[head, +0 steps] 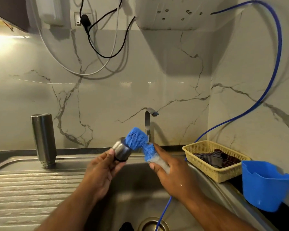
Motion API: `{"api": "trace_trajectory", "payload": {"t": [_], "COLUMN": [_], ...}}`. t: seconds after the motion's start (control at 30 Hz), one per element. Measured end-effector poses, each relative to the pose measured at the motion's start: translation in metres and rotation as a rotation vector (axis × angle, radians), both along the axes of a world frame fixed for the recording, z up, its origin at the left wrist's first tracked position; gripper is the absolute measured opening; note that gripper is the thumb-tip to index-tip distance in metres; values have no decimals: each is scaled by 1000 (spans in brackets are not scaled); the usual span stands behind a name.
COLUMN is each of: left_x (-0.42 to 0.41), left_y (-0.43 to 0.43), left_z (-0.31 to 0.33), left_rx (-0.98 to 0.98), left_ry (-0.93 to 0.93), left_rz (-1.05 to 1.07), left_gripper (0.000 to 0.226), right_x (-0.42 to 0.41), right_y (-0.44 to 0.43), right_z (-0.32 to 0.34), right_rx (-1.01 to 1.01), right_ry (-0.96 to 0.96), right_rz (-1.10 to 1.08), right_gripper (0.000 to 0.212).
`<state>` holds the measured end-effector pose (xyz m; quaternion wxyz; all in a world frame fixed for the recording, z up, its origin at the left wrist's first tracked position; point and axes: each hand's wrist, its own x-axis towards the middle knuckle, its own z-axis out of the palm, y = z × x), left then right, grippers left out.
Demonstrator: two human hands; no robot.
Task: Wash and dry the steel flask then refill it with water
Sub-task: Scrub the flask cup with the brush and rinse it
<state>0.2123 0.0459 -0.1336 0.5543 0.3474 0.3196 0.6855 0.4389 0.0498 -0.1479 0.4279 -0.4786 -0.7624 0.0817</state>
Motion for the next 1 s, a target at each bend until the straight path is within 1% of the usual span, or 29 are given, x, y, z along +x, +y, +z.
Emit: {"api": "trace_trajectory", "payload": {"t": [0.03, 0.07, 0.1, 0.13, 0.23, 0.27, 0.3, 0.37, 0.4, 0.43, 0.47, 0.53, 0.57, 0.6, 0.7, 0.73, 0.77, 0.8, 0.87, 0.9, 0.97, 1.0], "left_x": [5, 12, 17, 18, 3, -1, 0, 12, 19, 22, 20, 6, -1, -4, 14, 20, 22, 19, 4, -4, -10, -7], "left_y": [-2, -5, -6, -6, 1, 2, 1, -5, -8, -8, -7, -2, -1, -1, -9, -9, -8, -6, 0, 2, 4, 4], "left_z": [-3, -5, -6, -4, 0, 0, -1, -5, -6, -5, -1, 4, 5, 5, -5, -6, -5, -1, 5, 6, 7, 7], "left_rx": [-5, -3, 3, 6, -7, -9, -1, 24, 32, 37, 36, 27, 17, 15, 42, 56, 59, 47, 14, -1, -11, -16], "left_ry": [121, 202, 213, 172, -33, -47, 1, 189, 243, 240, 189, -7, -66, -48, 252, 289, 255, 163, -104, -215, -356, -399], "left_rz": [-20, -41, -47, -37, 75, 91, 81, 1, -18, -3, 34, 104, 113, 96, -37, -49, -25, 14, 85, 107, 105, 86], "left_gripper": [32, 34, 34, 31, 26, 25, 26, 32, 33, 31, 27, 22, 22, 23, 30, 31, 29, 26, 24, 24, 23, 24], "right_x": [-1, -1, -2, -2, -2, -3, -5, -7, -7, -7, -7, -6, -6, -7, -9, -8, -7, -7, -6, -6, -8, -9], "right_y": [2, 3, 2, 0, -8, -8, -7, -2, -1, -3, -5, -12, -13, -11, -3, -2, -3, -6, -12, -13, -11, -9], "right_z": [2, 3, 4, 4, 2, 2, 3, 5, 6, 6, 5, 2, 1, 1, 6, 7, 6, 5, -1, -2, -4, -3], "right_rx": [-9, -15, -19, -29, -51, -58, -64, -60, -52, -48, -53, -82, -91, -97, -77, -70, -71, -79, -87, -83, -70, -66], "right_ry": [16, 31, 39, 39, -11, -25, -17, 34, 48, 49, 43, 11, -8, -10, 55, 65, 72, 72, 22, -35, -116, -101], "right_rz": [1, 0, -1, 3, 29, 26, 18, 8, 2, -1, 3, 17, 19, 17, -5, -11, -7, 6, 35, 40, 36, 28], "right_gripper": [61, 61, 61, 61, 62, 62, 62, 62, 62, 62, 62, 62, 61, 61, 63, 64, 64, 64, 63, 63, 63, 63]}}
